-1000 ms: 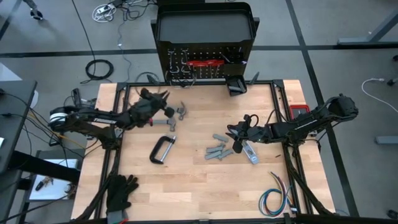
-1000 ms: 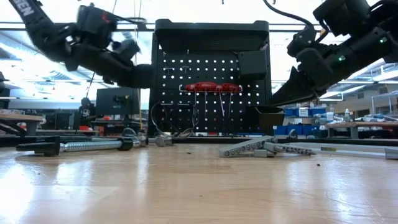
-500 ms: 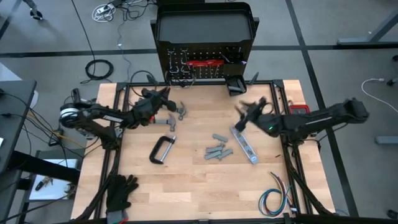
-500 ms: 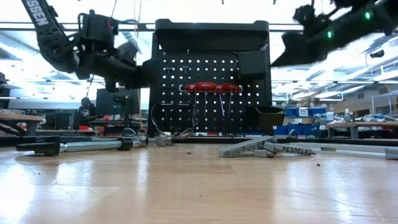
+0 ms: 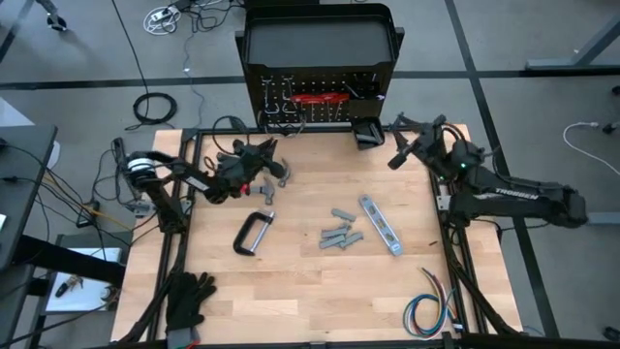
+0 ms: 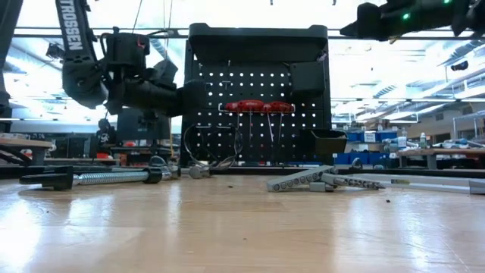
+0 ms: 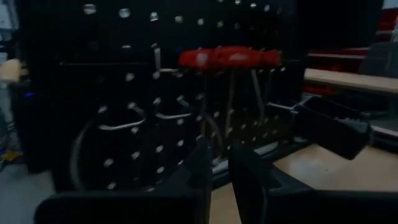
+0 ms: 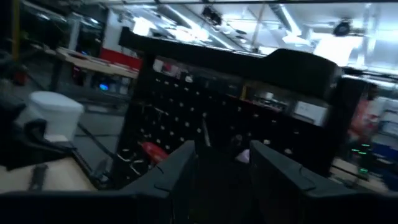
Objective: Hang tools onto peg board
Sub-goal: Put the black pen on the table
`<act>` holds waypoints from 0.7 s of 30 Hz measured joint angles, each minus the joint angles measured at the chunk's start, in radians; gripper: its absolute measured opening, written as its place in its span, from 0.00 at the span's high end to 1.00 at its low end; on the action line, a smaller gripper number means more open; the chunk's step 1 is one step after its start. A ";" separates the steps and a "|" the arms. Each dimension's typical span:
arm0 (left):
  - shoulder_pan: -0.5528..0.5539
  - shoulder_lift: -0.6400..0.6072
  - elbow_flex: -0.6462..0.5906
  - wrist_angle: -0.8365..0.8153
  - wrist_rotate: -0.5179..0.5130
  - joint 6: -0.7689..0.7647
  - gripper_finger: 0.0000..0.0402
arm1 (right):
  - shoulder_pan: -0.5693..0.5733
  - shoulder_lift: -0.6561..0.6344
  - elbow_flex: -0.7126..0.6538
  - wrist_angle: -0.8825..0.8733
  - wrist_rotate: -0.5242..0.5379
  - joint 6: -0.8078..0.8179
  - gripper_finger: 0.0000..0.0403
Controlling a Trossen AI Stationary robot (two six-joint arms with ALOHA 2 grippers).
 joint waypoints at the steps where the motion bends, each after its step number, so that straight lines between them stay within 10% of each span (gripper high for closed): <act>1: 0.000 0.013 0.009 0.011 0.003 0.009 0.87 | -0.032 0.013 0.000 0.009 -0.049 0.021 0.61; 21: 0.002 0.145 0.185 0.017 0.007 0.163 0.87 | -0.269 0.370 0.142 0.176 -0.254 0.108 0.61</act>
